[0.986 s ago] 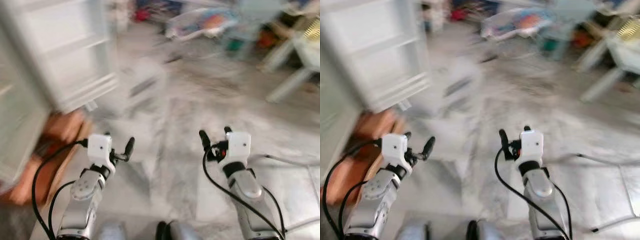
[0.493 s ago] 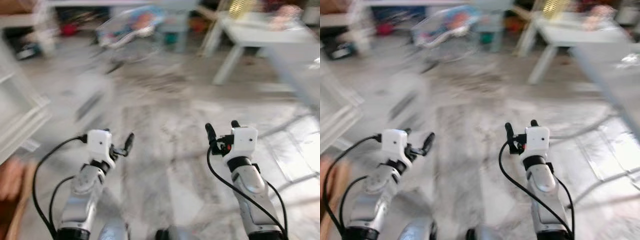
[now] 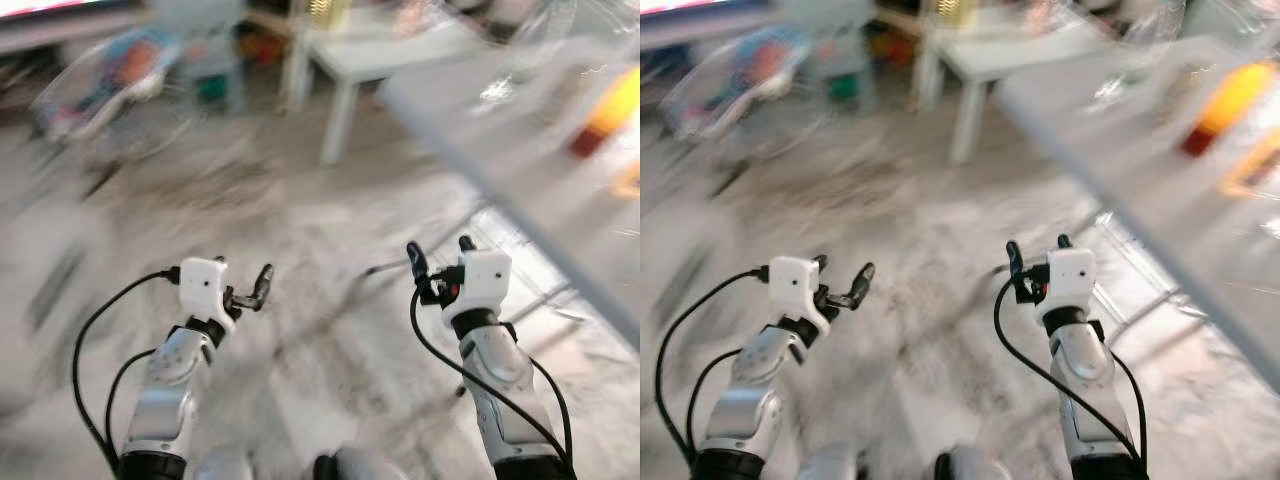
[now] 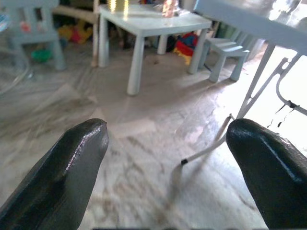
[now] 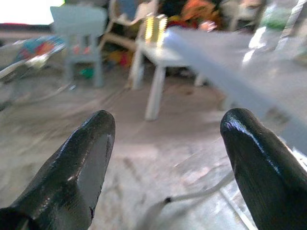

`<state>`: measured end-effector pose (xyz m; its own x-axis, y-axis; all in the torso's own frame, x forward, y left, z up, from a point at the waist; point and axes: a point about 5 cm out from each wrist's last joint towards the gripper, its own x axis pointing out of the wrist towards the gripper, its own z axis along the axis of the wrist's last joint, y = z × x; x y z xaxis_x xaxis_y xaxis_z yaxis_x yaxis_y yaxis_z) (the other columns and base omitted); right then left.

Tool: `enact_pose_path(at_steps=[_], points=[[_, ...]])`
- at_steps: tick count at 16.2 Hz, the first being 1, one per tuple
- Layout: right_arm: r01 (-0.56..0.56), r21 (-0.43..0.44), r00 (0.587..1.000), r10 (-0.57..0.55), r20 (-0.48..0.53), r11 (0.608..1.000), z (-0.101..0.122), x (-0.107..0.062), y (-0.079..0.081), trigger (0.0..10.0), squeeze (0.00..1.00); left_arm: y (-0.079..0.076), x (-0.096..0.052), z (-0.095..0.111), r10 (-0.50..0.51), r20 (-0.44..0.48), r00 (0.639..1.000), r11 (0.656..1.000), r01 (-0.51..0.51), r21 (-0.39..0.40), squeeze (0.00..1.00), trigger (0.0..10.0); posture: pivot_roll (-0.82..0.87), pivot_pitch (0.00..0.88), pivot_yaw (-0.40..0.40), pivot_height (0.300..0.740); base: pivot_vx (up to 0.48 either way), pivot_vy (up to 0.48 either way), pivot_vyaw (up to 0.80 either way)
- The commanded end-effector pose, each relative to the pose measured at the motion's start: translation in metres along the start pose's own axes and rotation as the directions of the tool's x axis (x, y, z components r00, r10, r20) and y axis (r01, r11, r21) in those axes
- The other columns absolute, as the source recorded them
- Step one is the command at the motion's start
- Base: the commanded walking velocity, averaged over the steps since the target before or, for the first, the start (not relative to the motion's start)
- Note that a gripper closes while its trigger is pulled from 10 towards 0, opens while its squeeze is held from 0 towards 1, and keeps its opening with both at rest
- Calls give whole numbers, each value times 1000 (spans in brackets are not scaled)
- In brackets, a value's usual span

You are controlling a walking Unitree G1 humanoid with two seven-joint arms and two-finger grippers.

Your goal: Restocking fridge

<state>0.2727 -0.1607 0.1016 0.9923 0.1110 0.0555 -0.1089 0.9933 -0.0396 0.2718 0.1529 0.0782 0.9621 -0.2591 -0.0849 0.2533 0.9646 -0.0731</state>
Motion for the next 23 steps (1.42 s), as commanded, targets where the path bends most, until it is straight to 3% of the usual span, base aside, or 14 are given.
enact_pose_path(at_steps=[1, 11, 16, 23], points=[[-21, 3, 1000, 21, 3, 1000, 0, 1, 7, 10000, 0, 8, -1, -2, 22, -10, 1000, 1000, -22, -2, 0, 10000, 33, 135, -73, 740, 480, 0, -800], [-17, -10, 1000, 17, 10, 1000, 0, 0, 8, 10000, 0, 17, 1, 2, 44, 4, 999, 999, -44, -2, 0, 10000, 26, 137, -71, 740, 458, 0, -800], [-27, -17, 1000, 27, 12, 999, 0, -1, 9, 10000, 0, 18, -1, 4, 36, -10, 999, 999, -36, 8, 0, 10000, 26, 141, -75, 740, 0, 0, -800], [-9, -2, 1000, 9, 24, 1000, 6, -7, 5, 10000, 0, 35, -20, 25, 217, 92, 972, 976, -217, -14, 0, 10000, 46, 178, -89, 740, 0, 0, -800]])
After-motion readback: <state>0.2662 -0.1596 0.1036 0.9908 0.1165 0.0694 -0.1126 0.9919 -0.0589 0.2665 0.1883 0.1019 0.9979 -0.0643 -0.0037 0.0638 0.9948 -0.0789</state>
